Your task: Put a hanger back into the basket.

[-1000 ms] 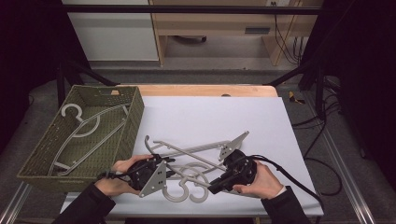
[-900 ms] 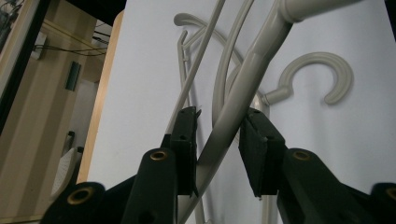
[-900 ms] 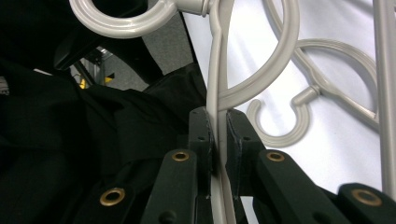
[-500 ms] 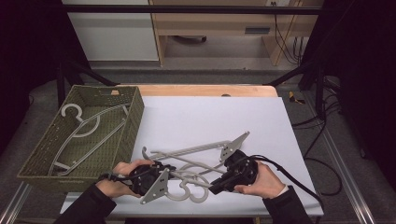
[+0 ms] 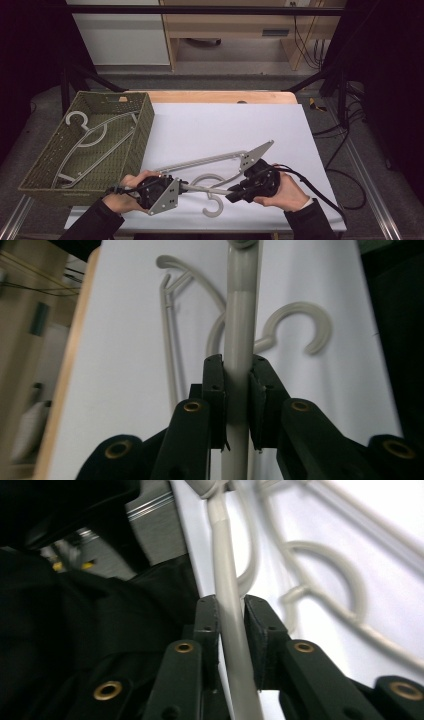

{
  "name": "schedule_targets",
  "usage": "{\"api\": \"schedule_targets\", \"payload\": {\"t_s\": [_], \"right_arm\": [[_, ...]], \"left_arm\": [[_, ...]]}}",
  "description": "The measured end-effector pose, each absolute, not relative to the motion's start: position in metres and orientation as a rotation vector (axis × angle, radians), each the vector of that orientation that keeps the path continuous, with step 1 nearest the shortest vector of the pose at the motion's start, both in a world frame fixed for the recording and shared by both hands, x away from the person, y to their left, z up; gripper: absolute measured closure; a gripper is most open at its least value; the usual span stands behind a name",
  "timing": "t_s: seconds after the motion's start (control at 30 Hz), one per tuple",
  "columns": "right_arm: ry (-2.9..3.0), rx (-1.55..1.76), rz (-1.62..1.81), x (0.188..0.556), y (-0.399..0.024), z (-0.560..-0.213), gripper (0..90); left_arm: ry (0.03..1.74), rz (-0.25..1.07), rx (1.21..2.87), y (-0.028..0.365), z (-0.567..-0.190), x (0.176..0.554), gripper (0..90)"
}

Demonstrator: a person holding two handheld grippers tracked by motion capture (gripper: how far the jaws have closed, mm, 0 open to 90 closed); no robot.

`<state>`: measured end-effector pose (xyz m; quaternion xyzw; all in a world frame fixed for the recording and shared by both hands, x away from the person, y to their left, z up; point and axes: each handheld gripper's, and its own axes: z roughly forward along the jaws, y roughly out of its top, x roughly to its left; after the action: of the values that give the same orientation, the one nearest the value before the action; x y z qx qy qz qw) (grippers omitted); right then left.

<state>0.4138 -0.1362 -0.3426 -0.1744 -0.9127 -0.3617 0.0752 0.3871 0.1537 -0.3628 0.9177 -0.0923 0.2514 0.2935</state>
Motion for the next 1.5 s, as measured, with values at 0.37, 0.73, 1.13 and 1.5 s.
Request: {"api": "schedule_targets", "payload": {"t_s": [0.37, 0.73, 1.13, 1.5], "right_arm": [[-2.852, -0.683, -1.350, 0.413, -0.152, -0.336, 52.9], [-2.874, -0.932, -1.712, 0.414, -0.179, -0.335, 30.2], [-2.795, -1.194, -1.832, 0.412, -0.201, -0.359, 11.7], [-2.755, -1.352, -1.831, 0.410, -0.220, -0.379, 7.4]], "left_arm": [[-0.007, 0.673, 2.483, 0.144, -0.357, 0.395, 79.9], [0.272, 0.615, 2.438, 0.142, -0.352, 0.409, 79.9], [0.460, 0.551, 2.356, 0.149, -0.338, 0.422, 79.9], [0.532, 0.509, 2.293, 0.158, -0.303, 0.430, 79.9]]}}
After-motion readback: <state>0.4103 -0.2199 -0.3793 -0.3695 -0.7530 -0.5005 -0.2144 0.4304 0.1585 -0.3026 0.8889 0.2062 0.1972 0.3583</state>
